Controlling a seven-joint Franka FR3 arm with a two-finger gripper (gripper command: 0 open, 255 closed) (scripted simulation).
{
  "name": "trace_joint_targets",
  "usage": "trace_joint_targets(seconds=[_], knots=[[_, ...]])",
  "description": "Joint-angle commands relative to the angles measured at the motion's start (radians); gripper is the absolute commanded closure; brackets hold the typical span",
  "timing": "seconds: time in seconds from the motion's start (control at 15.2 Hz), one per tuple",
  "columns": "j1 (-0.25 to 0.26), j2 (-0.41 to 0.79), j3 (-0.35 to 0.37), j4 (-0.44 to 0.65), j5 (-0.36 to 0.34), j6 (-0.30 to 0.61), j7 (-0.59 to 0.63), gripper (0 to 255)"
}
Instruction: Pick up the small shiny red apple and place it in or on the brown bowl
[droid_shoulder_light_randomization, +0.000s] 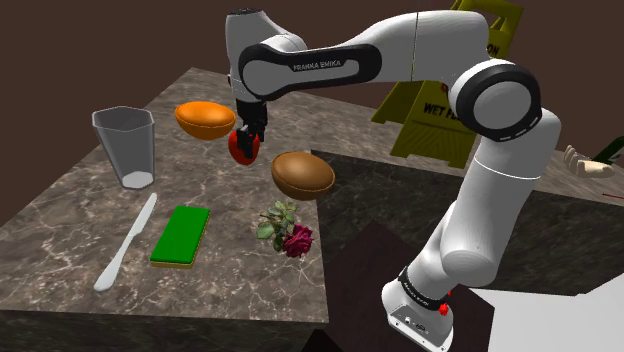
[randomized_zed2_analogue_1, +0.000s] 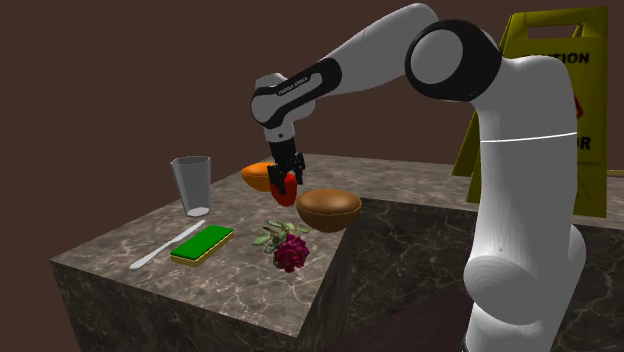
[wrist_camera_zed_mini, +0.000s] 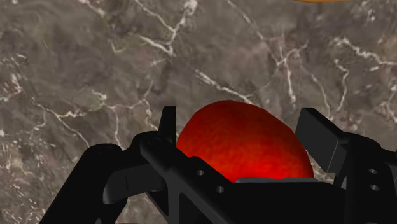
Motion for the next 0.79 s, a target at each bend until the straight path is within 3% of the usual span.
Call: trace_joint_targets(seconds=[0.0,0.73], knots=[[0.0,0.001,0.0,0.0,0.0,0.0,0.0,255],[0.001,-0.007,0.001,0.03,0.003,-0.037,-0.006,255]])
